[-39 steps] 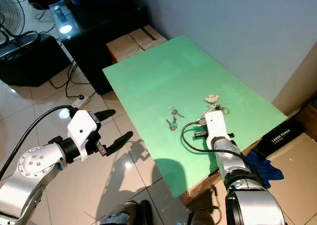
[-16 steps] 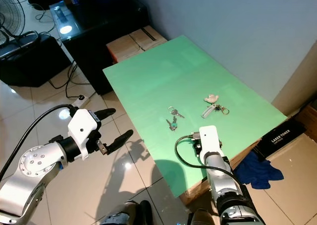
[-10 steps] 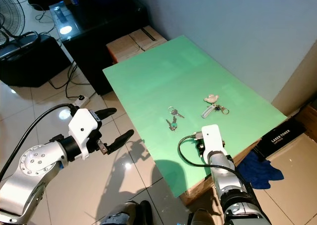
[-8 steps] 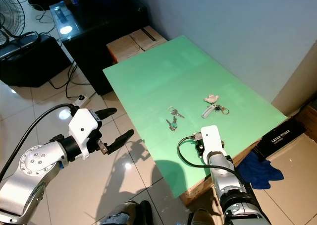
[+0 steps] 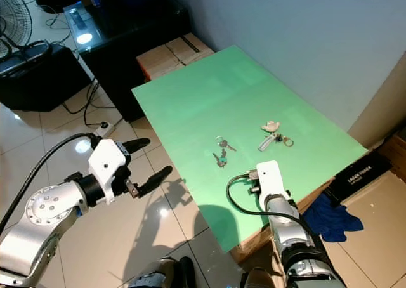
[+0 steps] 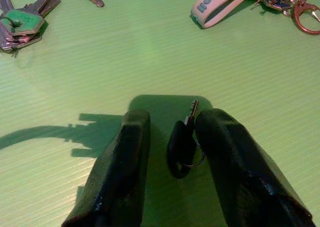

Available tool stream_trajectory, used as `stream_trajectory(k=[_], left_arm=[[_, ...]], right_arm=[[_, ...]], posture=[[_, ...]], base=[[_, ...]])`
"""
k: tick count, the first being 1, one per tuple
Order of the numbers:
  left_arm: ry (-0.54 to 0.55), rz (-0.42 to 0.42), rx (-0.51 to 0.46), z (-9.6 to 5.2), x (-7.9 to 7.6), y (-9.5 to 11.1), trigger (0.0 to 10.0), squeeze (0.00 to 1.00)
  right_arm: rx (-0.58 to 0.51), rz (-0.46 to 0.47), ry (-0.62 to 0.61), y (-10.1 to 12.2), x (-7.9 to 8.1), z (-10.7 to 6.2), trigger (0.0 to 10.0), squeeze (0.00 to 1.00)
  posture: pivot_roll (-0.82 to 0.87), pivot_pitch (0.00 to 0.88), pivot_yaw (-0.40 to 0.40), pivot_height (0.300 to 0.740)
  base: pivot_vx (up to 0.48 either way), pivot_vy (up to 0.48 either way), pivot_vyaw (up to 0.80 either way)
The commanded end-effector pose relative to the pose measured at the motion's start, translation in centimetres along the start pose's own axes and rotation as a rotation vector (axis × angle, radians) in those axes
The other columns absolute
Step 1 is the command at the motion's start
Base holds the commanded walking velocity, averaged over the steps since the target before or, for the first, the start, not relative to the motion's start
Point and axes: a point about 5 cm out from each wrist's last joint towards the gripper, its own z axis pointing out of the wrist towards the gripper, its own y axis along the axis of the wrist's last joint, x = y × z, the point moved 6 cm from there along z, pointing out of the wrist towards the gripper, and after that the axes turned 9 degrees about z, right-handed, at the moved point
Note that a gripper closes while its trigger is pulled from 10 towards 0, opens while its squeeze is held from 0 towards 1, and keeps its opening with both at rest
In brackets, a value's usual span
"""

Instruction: Hang keys on a hook

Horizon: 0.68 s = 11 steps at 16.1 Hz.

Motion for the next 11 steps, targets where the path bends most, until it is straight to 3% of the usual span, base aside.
stream_trajectory(k=[1,11], left_arm=[[0.002,-0.002,0.02,-0.2,0.0,-0.4,10.0,0.0],[-0.003,0.0,0.015,-0.1,-0.1,-0.4,10.0,0.0]], right_arm=[[0.031,0.017,0.007,-0.9,0.5,-0.2,0.0,0.0],[-0.033,0.058,-0.018,1.1,-0.6,0.2,0.0,0.0]], posture=[[0.11,0.148,0.177,0.74],[0.11,0.128,0.177,0.74]], base=[[0.0,0.0,0.0],[0.0,0.0,0.0]])
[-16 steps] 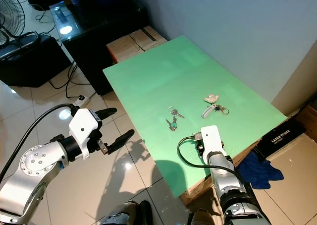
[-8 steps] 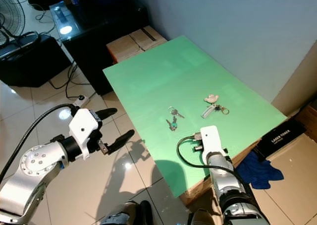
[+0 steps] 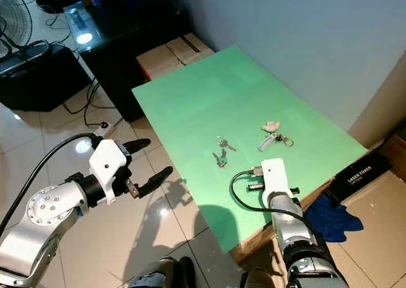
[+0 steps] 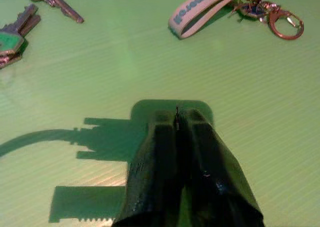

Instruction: Hang keys on a hook

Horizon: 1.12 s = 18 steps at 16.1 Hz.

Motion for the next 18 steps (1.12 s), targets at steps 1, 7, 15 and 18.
stream_trajectory(k=[1,7,15,18], left_arm=[[0.002,0.002,0.017,-0.2,0.0,-0.4,10.0,0.0],[-0.03,-0.011,-0.022,-0.2,-0.4,0.3,10.0,0.0],[-0.083,-0.066,-0.11,-0.4,-0.8,1.8,10.0,0.0],[-0.081,-0.068,-0.111,-0.4,-0.8,1.8,10.0,0.0]], right_arm=[[-0.028,0.018,0.01,0.9,0.2,0.2,0.0,0.0],[-0.109,-0.081,0.102,5.1,1.1,1.2,0.8,0.0],[-0.088,-0.141,0.14,4.8,1.6,1.2,10.0,0.0],[-0.102,-0.122,0.143,5.1,1.6,1.2,10.0,1.0]], posture=[[0.1,0.127,0.177,0.74],[0.1,0.13,0.171,0.74],[0.1,0.137,0.169,0.74],[0.09,0.139,0.171,0.74]], base=[[0.0,0.0,0.0],[0.0,0.0,0.0],[0.0,0.0,0.0],[0.0,0.0,0.0]])
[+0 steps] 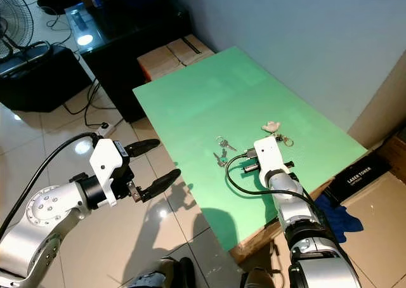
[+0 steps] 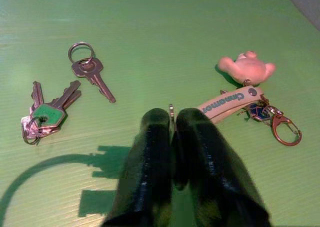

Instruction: Hang keys on a hook

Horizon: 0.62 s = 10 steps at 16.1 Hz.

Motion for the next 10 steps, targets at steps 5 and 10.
stream_trajectory(k=[5,10], left_arm=[[0.01,0.001,0.004,-0.47,0.28,-0.06,10.0,0.0],[0.021,0.001,0.007,-0.6,0.37,-0.06,10.0,0.0]], right_arm=[[-0.005,0.013,0.01,0.1,0.32,0.02,10.0,1.0],[0.027,0.019,0.039,-0.64,1.16,-0.03,10.0,1.0]], posture=[[0.1,0.142,0.163,0.74],[0.1,0.143,0.154,0.74]], base=[[0.0,0.0,0.0],[0.0,0.0,0.0]])
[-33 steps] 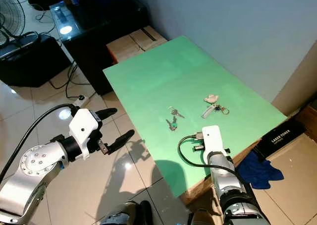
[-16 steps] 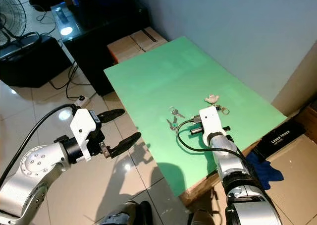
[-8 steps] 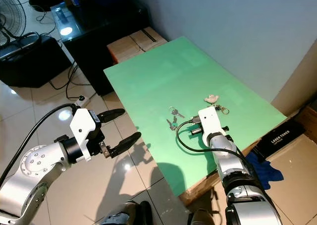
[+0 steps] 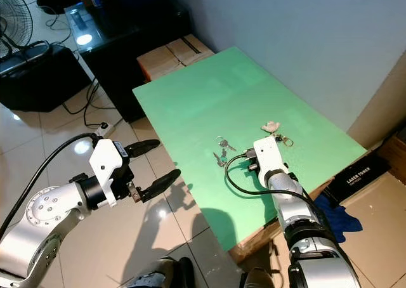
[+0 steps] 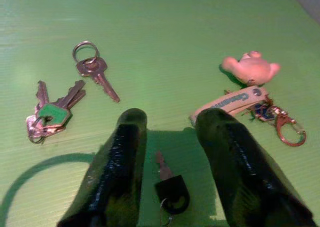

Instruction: Hang keys on a hook

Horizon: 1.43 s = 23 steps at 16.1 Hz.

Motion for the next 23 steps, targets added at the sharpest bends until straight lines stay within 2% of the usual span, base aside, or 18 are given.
stream_trajectory(k=[1,4,8,9,10,15,21,23], left_arm=[[0.018,0.003,0.005,-0.6,0.4,0.0,10.0,0.0],[0.018,0.004,0.006,-0.7,0.4,0.0,10.0,0.0],[0.01,0.004,0.004,-0.6,0.3,0.1,10.0,0.0],[0.008,0.005,0.004,-0.6,0.3,0.1,10.0,0.0],[0.004,0.006,0.005,-0.6,0.4,0.1,10.0,0.0],[-0.006,0.013,0.006,-0.6,0.4,0.2,10.0,0.0],[-0.009,0.022,0.009,-0.7,0.6,0.1,10.0,0.0],[-0.013,0.023,0.007,-0.8,0.5,0.1,10.0,0.0]], right_arm=[[0.04,0.009,0.029,-1.2,1.0,-0.2,10.0,1.0],[0.112,-0.037,0.013,-3.0,1.0,-0.6,10.0,1.0],[0.108,-0.04,-0.025,-4.0,1.2,-1.3,10.0,0.99],[0.105,-0.035,-0.042,-4.2,1.1,-1.4,10.0,0.82],[0.098,-0.019,-0.067,-4.4,1.0,-1.5,10.0,0.0],[0.064,0.037,-0.113,-4.6,0.7,-1.8,10.0,0.0],[0.061,0.075,-0.151,-5.3,1.2,-2.0,10.0,0.0],[0.035,0.135,-0.203,-5.5,1.3,-2.2,10.0,0.0]], posture=[[0.1,0.143,0.154,0.74],[0.1,0.143,0.153,0.74],[0.1,0.145,0.162,0.74],[0.1,0.146,0.164,0.74],[0.1,0.147,0.17,0.74],[0.11,0.141,0.178,0.74],[0.11,0.128,0.177,0.74],[0.12,0.125,0.177,0.74]], base=[[0.0,0.0,0.0],[0.0,0.0,0.0],[0.0,0.0,0.0],[0.0,0.0,0.0],[0.0,0.0,0.0],[0.0,0.0,0.0],[0.0,0.0,0.0],[0.0,0.0,0.0]])
